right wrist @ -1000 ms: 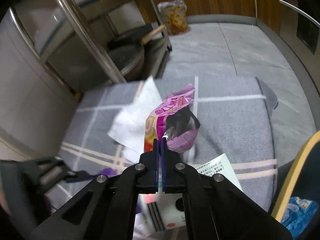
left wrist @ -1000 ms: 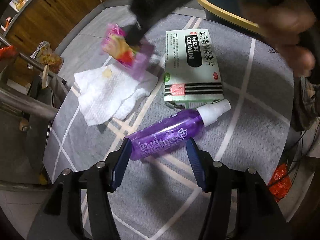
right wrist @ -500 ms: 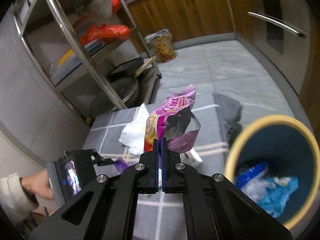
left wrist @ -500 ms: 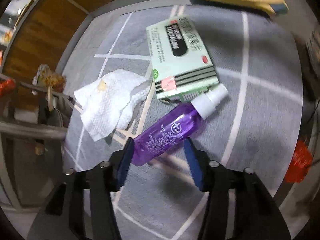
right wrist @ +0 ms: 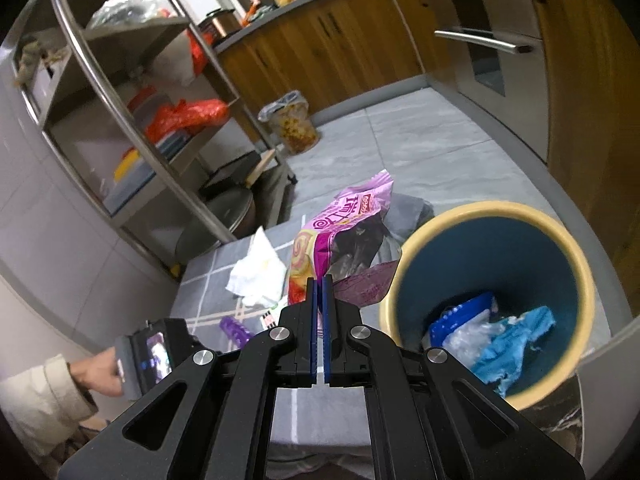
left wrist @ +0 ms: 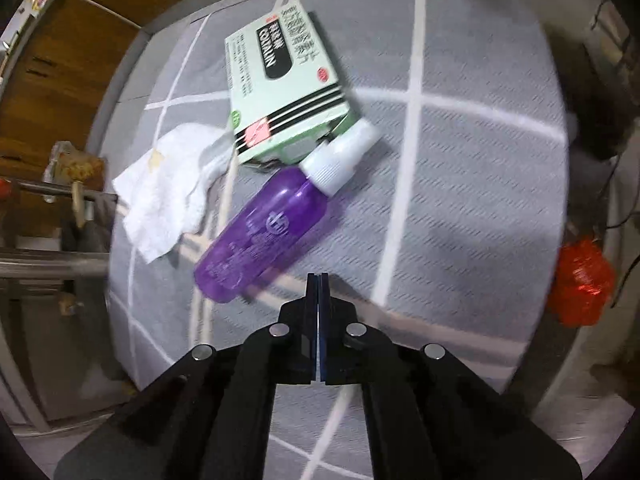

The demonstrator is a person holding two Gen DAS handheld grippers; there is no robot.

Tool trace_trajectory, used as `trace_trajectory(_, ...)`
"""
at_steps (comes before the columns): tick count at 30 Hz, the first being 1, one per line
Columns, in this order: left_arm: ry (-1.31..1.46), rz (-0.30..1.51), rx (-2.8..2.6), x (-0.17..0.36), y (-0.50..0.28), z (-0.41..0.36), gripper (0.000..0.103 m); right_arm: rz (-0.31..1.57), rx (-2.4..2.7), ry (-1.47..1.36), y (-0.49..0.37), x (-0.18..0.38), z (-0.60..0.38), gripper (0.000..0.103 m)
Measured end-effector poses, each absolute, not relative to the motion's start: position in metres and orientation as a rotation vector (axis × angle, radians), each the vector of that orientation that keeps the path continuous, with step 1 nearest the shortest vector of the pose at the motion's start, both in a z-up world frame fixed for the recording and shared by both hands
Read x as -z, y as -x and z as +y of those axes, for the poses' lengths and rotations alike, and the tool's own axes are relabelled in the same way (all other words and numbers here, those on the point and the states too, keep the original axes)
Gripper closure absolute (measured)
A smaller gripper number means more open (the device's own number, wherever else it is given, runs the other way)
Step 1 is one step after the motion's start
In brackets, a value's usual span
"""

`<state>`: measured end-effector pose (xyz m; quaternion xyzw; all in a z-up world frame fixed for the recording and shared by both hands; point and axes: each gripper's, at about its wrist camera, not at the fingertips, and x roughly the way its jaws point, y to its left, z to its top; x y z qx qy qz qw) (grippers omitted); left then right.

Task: Collect trash
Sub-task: 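Grasp the pink snack wrapper with the right gripper and lift it toward the bin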

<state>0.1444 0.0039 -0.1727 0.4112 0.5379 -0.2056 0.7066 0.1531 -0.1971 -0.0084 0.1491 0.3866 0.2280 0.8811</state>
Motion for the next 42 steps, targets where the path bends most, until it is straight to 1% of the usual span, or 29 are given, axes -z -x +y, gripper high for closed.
trace_trajectory(6, -0.734, 1.213, 0.49, 0.153, -0.156, 0.017, 0.103, 0.789, -0.454, -0.315, -0.145, 0.009, -0.214, 0.1)
trace_trajectory(8, -0.72, 1.208, 0.469, 0.149, -0.161, 0.023, 0.103, 0.794, -0.446, -0.326, -0.146, 0.011, -0.218, 0.1)
trace_trajectory(10, -0.689, 1.211, 0.447, 0.145, -0.166, 0.03, 0.1, 0.796, -0.442, -0.334, -0.147, 0.011, -0.219, 0.1)
trace_trajectory(11, -0.673, 1.209, 0.438, 0.144, -0.17, 0.034, 0.097, 0.794, -0.444, -0.334, -0.146, 0.011, -0.22, 0.1)
trace_trajectory(12, -0.666, 1.205, 0.432, 0.142, -0.172, 0.036, 0.089, 0.793, -0.445, -0.335, -0.146, 0.01, -0.22, 0.1)
trace_trajectory(13, -0.666, 1.201, 0.43, 0.141, -0.174, 0.036, 0.082, 0.794, -0.448, -0.335, -0.146, 0.01, -0.219, 0.1)
trace_trajectory(15, -0.673, 1.185, 0.437, 0.137, -0.173, 0.032, 0.056, 0.797, -0.45, -0.336, -0.146, 0.011, -0.218, 0.1)
trace_trajectory(17, -0.687, 1.174, 0.447, 0.136, -0.17, 0.026, 0.045, 0.802, -0.448, -0.343, -0.147, 0.013, -0.22, 0.1)
trace_trajectory(18, -0.702, 1.17, 0.452, 0.136, -0.171, 0.024, 0.043, 0.804, -0.446, -0.345, -0.148, 0.013, -0.221, 0.1)
trace_trajectory(25, -0.855, 1.197, 0.48, 0.152, -0.187, 0.007, 0.043, 0.804, -0.434, -0.358, -0.146, 0.013, -0.232, 0.1)
trace_trajectory(31, -0.86, 1.273, 0.521, 0.169, -0.203, 0.001, 0.042, 0.792, -0.425, -0.368, -0.142, 0.011, -0.244, 0.1)
trace_trajectory(32, -0.852, 1.276, 0.52, 0.171, -0.206, 0.0, 0.041, 0.791, -0.423, -0.37, -0.142, 0.011, -0.246, 0.1)
trace_trajectory(34, -0.805, 1.293, 0.527, 0.169, -0.211, 0.001, 0.042, 0.785, -0.416, -0.379, -0.141, 0.011, -0.252, 0.1)
trace_trajectory(37, -0.806, 1.305, 0.537, 0.169, -0.209, 0.004, 0.049, 0.777, -0.405, -0.401, -0.142, 0.011, -0.26, 0.1)
trace_trajectory(42, -0.769, 1.332, 0.577, 0.166, -0.198, 0.015, 0.064, 0.766, -0.415, -0.431, -0.143, 0.01, -0.26, 0.1)
